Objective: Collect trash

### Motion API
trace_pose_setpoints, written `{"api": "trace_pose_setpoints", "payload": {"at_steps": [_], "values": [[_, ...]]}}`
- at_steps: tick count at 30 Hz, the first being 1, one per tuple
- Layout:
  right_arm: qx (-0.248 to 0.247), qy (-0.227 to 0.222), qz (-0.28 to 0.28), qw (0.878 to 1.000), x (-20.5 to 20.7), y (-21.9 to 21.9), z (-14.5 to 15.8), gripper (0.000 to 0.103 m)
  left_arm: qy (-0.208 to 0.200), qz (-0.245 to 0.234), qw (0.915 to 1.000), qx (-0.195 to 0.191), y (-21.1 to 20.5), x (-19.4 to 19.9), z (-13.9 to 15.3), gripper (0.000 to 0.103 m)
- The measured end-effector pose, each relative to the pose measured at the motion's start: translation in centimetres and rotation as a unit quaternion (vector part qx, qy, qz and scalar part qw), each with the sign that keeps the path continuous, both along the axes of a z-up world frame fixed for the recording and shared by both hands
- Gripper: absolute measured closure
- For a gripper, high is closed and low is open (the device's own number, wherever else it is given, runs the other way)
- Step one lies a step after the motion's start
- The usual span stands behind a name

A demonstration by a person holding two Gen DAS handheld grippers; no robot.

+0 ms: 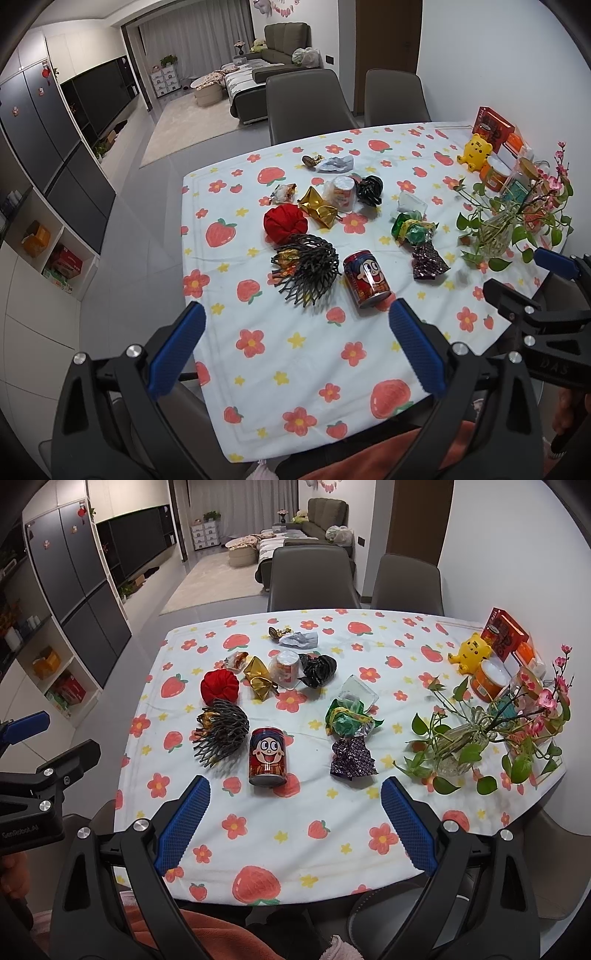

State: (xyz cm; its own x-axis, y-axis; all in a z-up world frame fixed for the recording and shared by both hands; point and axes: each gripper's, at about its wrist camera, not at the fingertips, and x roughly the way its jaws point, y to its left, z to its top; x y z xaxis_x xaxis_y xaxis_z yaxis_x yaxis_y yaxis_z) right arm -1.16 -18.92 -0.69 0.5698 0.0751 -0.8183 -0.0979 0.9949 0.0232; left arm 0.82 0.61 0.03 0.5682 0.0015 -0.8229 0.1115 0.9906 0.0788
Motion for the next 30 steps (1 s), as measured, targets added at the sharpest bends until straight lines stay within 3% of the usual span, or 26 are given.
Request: {"api": "trace_pose_setpoints", "payload": {"at_steps": [30], "values": [[-0.002,-0.004,-0.002,1.000,-0.2,0.7,1.1,0.012,0.001,0.001,1.0000,-0.002,0.1,-0.1,0.0,0.004]]}}
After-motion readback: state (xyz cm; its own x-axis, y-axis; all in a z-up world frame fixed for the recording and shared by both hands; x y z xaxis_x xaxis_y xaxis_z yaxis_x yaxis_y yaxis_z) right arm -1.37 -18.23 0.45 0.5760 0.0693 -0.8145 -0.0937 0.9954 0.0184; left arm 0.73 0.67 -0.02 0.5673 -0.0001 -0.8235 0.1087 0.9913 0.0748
